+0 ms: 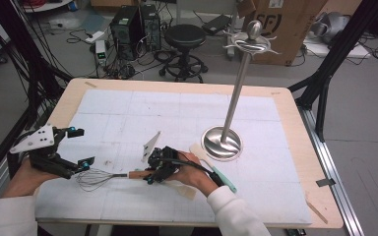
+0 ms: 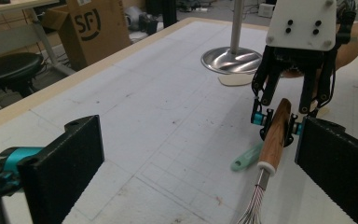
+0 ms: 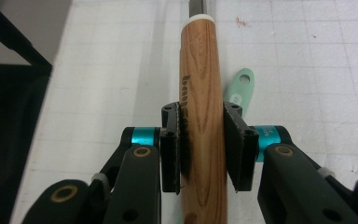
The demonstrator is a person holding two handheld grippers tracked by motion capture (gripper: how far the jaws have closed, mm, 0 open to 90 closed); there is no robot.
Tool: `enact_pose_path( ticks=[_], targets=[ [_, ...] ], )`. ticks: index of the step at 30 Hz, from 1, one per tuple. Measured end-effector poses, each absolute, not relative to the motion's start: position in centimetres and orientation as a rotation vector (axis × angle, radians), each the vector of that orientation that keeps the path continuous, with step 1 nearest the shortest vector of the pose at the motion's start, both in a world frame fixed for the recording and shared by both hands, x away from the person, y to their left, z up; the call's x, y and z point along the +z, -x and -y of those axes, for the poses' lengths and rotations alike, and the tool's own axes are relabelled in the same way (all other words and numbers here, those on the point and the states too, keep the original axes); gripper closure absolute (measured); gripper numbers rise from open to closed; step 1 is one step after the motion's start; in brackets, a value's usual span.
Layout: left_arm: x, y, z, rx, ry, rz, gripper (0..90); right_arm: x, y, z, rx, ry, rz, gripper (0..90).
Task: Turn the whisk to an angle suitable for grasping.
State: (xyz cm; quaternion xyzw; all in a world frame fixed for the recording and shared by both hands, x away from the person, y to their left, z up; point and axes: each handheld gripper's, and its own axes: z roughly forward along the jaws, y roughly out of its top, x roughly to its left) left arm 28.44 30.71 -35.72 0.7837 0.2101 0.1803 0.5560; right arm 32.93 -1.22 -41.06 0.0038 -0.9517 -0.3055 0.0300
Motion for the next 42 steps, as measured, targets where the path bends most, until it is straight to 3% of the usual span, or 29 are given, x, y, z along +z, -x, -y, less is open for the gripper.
enact_pose_path(
  ticks=[6,12,16,42],
  targets=[
    [-35.9,-28.4,-30.6,0.422,-1.857,-0.497,1.6,-41.6,-32.7,1.1,-0.924,-0.032,2.923,49.2],
    [-35.9,-28.4,-30.6,0.431,-1.861,-0.492,1.7,-40.4,-32.7,2.3,-1.007,0.026,2.845,12.5],
    [-35.9,-28.3,-30.5,0.433,-1.861,-0.496,1.6,-39.3,-32.8,3.6,-1.105,0.114,2.839,0.9],
    [-35.9,-28.6,-28.8,0.408,-1.908,-0.473,1.7,-33.1,-30.2,18.8,-1.579,0.362,2.834,0.2]
  ],
)
